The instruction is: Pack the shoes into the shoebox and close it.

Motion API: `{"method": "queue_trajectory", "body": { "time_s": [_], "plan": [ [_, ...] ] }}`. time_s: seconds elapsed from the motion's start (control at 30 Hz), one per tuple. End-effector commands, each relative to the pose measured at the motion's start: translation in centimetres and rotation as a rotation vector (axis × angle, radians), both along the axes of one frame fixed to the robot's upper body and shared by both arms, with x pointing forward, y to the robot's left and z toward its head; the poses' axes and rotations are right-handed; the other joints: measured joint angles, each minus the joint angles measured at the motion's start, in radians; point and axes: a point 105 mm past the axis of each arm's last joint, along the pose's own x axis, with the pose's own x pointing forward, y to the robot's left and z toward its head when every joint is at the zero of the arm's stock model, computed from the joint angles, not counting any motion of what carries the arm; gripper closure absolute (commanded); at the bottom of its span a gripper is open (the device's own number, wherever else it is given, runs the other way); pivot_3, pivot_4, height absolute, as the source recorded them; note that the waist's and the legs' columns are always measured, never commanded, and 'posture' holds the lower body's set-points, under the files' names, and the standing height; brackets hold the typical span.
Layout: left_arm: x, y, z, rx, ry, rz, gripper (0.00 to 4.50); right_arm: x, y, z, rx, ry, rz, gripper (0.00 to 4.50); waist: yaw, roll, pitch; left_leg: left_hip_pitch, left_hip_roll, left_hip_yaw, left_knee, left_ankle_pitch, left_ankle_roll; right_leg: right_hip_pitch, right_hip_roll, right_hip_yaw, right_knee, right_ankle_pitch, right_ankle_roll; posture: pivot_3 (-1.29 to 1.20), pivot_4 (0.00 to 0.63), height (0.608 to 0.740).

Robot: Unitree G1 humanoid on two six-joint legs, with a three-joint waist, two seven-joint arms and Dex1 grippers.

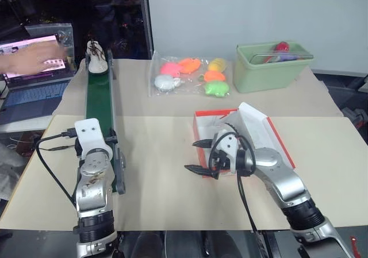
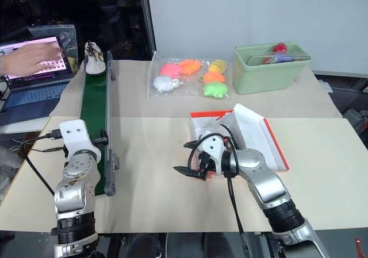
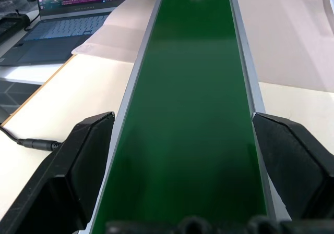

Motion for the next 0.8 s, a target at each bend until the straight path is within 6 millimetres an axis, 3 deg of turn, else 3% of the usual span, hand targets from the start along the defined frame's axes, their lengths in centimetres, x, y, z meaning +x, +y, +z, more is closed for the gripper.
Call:
{"method": "queue_trajectory", "body": {
  "time_s": [0.03, 0.33, 0.6, 0.8],
  "plan": [
    [-0.1, 0.0, 1.1, 0.022, -0.030, -0.010, 0.00, 0.0, 0.2, 1.3, 0.029, -0.060, -0.006, 0.10, 0.000, 0.000, 0.000, 0.000, 0.000, 0.000, 0.000, 0.000, 0.000, 0.000, 0.000, 0.000, 0.000, 0.000, 0.000, 0.00, 0.150, 0.729],
    [0.7, 0.0, 2.1, 0.022, 0.025, -0.025, 0.00, 0.2, 0.6, 1.6, 0.060, -0.051, -0.012, 0.10, 0.000, 0.000, 0.000, 0.000, 0.000, 0.000, 0.000, 0.000, 0.000, 0.000, 0.000, 0.000, 0.001, 0.000, 0.000, 0.00, 0.150, 0.729],
    [1.5, 0.4, 5.2, 0.035, 0.015, -0.029, 0.00, 0.0, 0.9, 1.5, 0.079, -0.037, -0.011, 0.10, 0.000, 0.000, 0.000, 0.000, 0.000, 0.000, 0.000, 0.000, 0.000, 0.000, 0.000, 0.000, 0.001, 0.000, 0.000, 0.00, 0.150, 0.729],
    [1.4, 0.5, 5.4, 0.020, 0.025, -0.030, 0.00, -0.2, 1.1, 1.6, 0.092, -0.034, -0.014, 0.10, -0.001, 0.000, 0.000, 0.000, 0.000, 0.000, 0.000, 0.000, 0.000, 0.000, 0.000, 0.000, 0.001, 0.000, 0.000, 0.00, 0.150, 0.729]
  ]
}}
